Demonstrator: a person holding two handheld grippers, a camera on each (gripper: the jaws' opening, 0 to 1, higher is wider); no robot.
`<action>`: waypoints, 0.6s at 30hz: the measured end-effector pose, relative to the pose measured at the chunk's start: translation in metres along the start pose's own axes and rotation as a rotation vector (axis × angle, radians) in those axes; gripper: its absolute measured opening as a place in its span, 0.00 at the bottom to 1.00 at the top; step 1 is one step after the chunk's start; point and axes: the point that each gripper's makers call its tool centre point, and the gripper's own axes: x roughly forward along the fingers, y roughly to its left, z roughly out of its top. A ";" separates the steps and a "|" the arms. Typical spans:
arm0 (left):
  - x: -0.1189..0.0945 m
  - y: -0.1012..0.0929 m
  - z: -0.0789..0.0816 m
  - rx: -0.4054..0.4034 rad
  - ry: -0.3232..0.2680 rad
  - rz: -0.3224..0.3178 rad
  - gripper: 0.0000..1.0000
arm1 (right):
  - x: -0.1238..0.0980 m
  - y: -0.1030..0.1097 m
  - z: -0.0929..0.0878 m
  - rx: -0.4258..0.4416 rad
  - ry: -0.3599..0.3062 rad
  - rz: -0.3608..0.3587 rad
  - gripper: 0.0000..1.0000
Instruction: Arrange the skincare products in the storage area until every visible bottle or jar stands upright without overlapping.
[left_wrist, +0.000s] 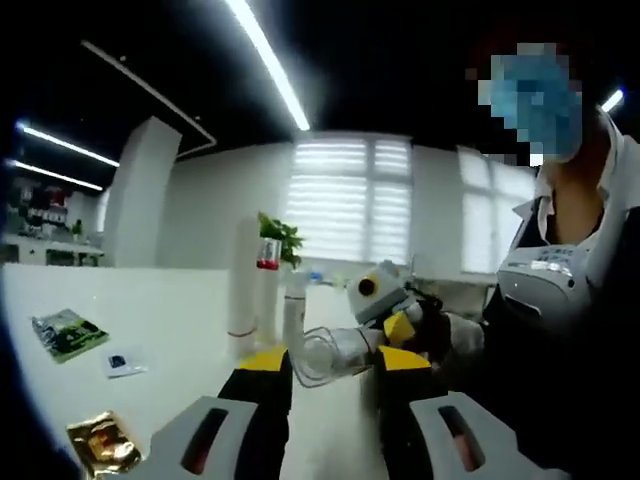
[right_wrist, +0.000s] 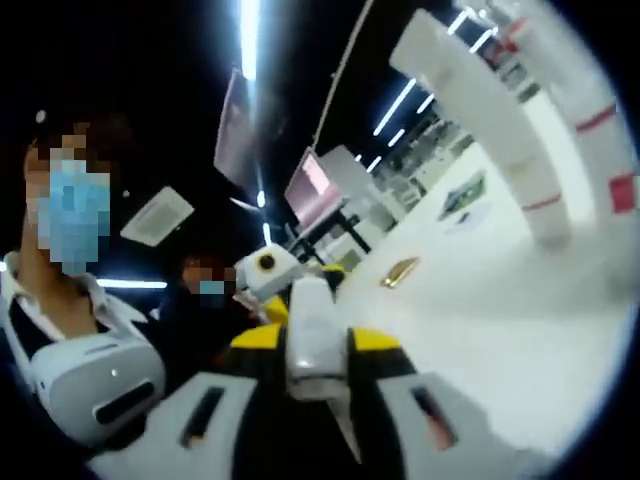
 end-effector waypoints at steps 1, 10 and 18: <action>0.000 -0.002 0.002 -0.007 -0.013 -0.011 0.33 | 0.000 0.002 0.000 0.008 -0.002 0.010 0.23; -0.001 -0.016 0.026 -0.012 -0.147 -0.098 0.31 | 0.009 0.029 -0.004 0.177 -0.004 0.154 0.23; 0.003 -0.031 0.039 -0.078 -0.245 -0.187 0.30 | 0.015 0.051 -0.015 0.295 0.063 0.273 0.24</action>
